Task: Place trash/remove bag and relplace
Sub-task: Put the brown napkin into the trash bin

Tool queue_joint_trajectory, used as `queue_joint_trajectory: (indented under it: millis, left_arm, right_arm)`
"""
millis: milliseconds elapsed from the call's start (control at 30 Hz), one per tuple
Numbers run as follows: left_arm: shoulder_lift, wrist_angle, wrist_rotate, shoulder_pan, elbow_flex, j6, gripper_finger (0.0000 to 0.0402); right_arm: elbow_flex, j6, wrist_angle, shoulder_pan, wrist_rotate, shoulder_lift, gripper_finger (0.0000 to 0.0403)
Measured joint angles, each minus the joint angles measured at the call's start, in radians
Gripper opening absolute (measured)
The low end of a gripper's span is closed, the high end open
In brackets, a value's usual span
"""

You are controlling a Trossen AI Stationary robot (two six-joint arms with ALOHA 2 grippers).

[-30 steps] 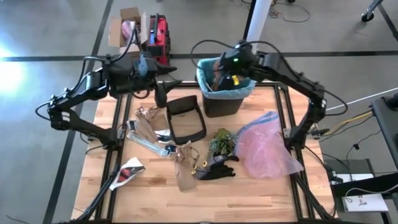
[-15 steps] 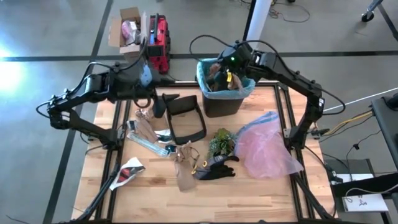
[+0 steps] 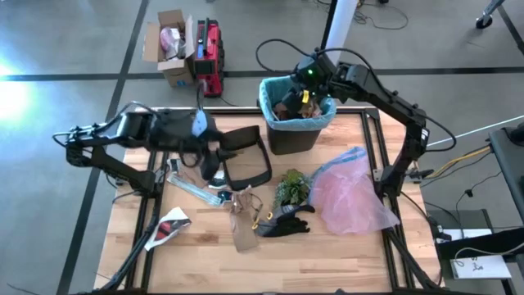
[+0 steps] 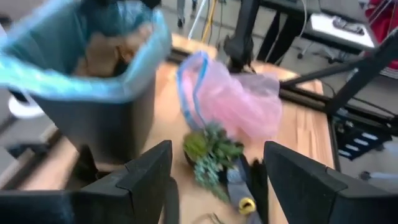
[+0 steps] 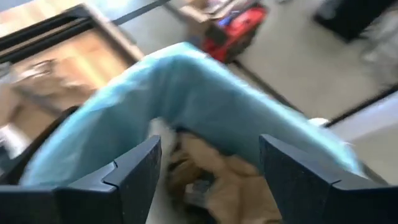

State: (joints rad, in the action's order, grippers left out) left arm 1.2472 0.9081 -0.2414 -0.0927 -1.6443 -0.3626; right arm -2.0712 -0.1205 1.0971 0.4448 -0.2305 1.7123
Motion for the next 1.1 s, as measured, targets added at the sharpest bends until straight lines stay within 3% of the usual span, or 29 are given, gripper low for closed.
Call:
queue_joint_trajectory:
  millis: [67, 233, 500, 700, 933, 1100]
  left_arm:
    - [0.000, -0.002, -0.034, -0.042, 0.048, -0.054, 0.0243]
    - [-0.001, -0.001, -0.142, -0.133, 0.209, -0.201, 0.0253]
    - [-0.001, -0.061, -0.162, -0.162, 0.509, -0.454, 0.0268]
    - [-0.001, -0.329, -0.152, -0.179, 0.748, -0.422, 0.0260]
    - [0.006, -0.732, -0.165, -0.196, 0.996, -0.357, 0.0245]
    - [0.046, -0.946, -0.213, -0.196, 1.114, -0.275, 0.0237]
  right_arm:
    - [0.000, 0.047, -0.013, -0.024, 0.053, -0.007, 0.0243]
    - [-0.001, 0.159, -0.063, -0.170, 0.065, -0.050, 0.0226]
    - [-0.001, 0.223, -0.116, -0.476, 0.007, -0.049, 0.0215]
    - [0.001, 0.161, -0.143, -0.631, -0.148, 0.011, 0.0244]
    - [0.001, -0.015, -0.201, -0.708, -0.285, 0.098, 0.0275]
    - [0.001, -0.209, -0.215, -0.747, -0.299, 0.135, 0.0284]
